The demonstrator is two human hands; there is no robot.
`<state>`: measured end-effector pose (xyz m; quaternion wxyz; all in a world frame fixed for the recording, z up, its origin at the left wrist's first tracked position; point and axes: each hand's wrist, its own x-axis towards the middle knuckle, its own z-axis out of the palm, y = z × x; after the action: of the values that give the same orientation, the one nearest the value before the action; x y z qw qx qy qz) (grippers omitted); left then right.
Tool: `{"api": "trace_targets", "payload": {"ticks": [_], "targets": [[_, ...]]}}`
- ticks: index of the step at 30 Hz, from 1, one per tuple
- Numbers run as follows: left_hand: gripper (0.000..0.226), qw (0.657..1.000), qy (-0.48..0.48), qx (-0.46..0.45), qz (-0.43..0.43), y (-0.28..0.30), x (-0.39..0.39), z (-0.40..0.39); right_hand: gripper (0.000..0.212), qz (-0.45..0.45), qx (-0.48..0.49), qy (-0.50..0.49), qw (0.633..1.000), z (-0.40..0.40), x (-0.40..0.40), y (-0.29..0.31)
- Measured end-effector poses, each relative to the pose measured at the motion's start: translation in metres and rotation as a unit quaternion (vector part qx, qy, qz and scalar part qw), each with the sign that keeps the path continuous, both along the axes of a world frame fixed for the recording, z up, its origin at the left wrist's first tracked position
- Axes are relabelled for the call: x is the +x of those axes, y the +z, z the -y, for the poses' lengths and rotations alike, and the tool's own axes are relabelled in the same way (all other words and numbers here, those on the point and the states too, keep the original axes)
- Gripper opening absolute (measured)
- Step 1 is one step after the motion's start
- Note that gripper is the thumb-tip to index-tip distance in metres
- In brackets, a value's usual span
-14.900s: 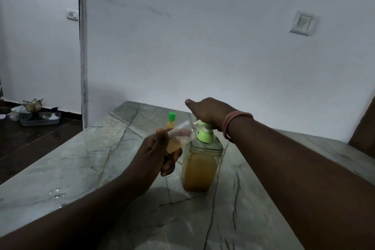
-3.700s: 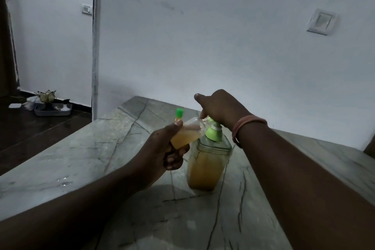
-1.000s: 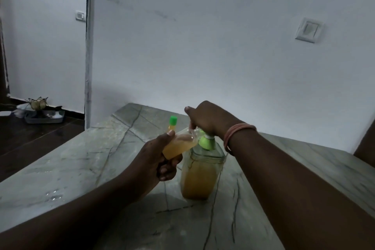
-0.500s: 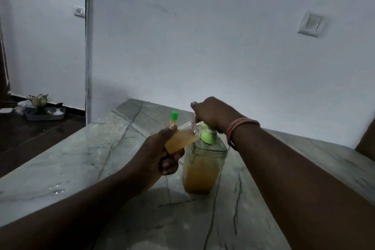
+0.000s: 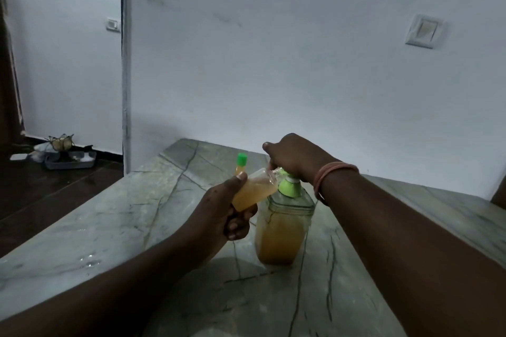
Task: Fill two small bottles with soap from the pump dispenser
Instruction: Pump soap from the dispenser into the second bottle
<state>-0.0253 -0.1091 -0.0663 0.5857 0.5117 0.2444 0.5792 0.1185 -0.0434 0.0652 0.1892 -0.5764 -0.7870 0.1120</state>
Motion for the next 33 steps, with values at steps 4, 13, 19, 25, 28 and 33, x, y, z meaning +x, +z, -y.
{"api": "trace_targets", "payload": {"ticks": [4, 13, 19, 25, 28, 33], "targets": [[0.053, 1.0, -0.016, 0.013, 0.005, -0.002, 0.0, -0.001, 0.054, 0.003, 0.043, 0.013, 0.999, -0.007, -0.002, 0.006], [0.06, 1.0, -0.021, 0.01, 0.014, -0.005, -0.003, -0.004, 0.045, -0.019, 0.009, -0.008, 1.0, -0.01, 0.001, -0.008], [0.056, 1.0, -0.01, 0.005, 0.006, -0.003, -0.002, -0.003, 0.047, 0.046, 0.018, 0.015, 0.999, -0.009, -0.007, 0.004], [0.053, 1.0, -0.014, 0.01, 0.009, -0.002, -0.001, -0.001, 0.044, -0.066, -0.002, -0.016, 0.998, -0.007, 0.005, -0.008], [0.055, 1.0, -0.012, 0.016, 0.003, -0.003, -0.003, -0.003, 0.04, -0.049, 0.006, -0.011, 0.999, -0.005, 0.0, -0.005], [0.054, 1.0, -0.01, 0.012, 0.003, -0.002, -0.001, -0.001, 0.048, -0.001, 0.023, -0.009, 1.0, -0.006, 0.0, 0.006]]}}
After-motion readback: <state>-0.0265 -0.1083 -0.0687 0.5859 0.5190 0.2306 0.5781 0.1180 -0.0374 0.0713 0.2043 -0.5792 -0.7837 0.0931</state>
